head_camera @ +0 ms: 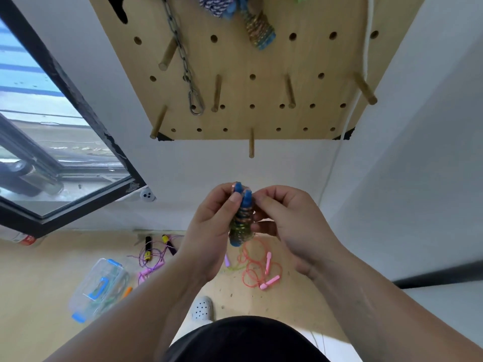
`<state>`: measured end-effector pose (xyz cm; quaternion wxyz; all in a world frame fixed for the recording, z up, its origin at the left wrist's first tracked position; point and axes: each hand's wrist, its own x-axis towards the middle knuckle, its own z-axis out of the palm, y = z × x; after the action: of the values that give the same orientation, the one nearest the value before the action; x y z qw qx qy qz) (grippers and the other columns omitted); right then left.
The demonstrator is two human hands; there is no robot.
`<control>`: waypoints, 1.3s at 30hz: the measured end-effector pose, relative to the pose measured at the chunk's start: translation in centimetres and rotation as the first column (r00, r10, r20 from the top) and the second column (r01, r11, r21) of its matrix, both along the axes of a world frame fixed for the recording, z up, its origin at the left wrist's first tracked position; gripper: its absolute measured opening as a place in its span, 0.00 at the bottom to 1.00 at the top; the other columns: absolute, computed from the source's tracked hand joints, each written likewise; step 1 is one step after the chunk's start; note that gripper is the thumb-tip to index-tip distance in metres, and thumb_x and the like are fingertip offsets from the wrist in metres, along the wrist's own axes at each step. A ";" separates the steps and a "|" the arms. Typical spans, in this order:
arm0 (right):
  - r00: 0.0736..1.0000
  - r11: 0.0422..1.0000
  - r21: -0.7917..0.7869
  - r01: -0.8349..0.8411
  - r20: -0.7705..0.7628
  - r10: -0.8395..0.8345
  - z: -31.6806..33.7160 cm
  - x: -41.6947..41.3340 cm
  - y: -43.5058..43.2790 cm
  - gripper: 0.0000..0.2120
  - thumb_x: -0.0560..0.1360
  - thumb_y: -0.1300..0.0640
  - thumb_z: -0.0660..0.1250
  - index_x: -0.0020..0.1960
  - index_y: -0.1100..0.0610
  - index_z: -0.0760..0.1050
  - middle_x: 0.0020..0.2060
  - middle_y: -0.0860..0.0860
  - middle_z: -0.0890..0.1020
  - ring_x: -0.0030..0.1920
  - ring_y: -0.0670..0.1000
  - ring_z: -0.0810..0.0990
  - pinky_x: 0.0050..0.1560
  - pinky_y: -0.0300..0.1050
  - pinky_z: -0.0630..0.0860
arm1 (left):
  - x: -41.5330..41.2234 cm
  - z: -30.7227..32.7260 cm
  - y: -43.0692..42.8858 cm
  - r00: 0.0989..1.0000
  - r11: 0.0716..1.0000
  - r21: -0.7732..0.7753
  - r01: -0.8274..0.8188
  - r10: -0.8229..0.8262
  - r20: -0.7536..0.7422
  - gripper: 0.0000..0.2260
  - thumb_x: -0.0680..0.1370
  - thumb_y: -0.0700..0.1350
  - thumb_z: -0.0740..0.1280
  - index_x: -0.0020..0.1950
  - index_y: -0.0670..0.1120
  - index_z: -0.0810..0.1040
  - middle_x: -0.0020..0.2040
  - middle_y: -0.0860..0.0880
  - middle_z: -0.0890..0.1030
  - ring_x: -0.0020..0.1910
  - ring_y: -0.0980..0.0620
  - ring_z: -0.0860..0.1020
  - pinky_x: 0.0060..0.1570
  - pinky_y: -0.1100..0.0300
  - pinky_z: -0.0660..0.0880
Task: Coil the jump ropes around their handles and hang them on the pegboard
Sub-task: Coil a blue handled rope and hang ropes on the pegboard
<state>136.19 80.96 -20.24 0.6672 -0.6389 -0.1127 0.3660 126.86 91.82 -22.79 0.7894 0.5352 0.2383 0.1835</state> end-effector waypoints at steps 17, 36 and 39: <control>0.837 0.970 -0.242 0.038 0.538 0.102 1.8 1.0 13.5 0.06 0.80 0.53 0.68 0.46 0.53 0.81 0.37 0.48 0.84 0.33 0.46 0.82 0.35 0.41 0.81 | 1.9 1.4 12.1 0.991 0.988 -0.131 -0.080 0.092 0.095 0.03 0.84 0.41 0.62 0.55 0.43 0.74 0.47 0.41 0.79 0.40 0.42 0.78 0.37 0.50 0.76; 0.658 0.978 -0.085 0.188 0.750 -0.061 5.5 4.3 24.3 0.04 0.77 0.59 0.72 0.47 0.51 0.81 0.34 0.43 0.81 0.35 0.38 0.79 0.35 0.31 0.75 | 8.0 5.2 23.2 0.980 0.995 -0.019 -0.095 0.097 0.174 0.07 0.83 0.37 0.60 0.49 0.47 0.74 0.49 0.43 0.80 0.49 0.42 0.80 0.47 0.47 0.78; 0.617 0.974 -0.062 0.219 0.782 -0.090 5.5 4.2 24.4 0.04 0.78 0.58 0.71 0.46 0.52 0.81 0.37 0.44 0.82 0.39 0.40 0.81 0.38 0.32 0.75 | 8.1 5.1 23.7 0.979 0.994 0.053 -0.093 0.081 0.185 0.04 0.82 0.42 0.62 0.50 0.50 0.75 0.48 0.48 0.82 0.51 0.43 0.80 0.52 0.44 0.78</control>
<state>140.37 105.36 -14.73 0.5328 -0.7896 -0.3044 0.0050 134.91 115.47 -17.66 0.7824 0.5290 0.1824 0.2734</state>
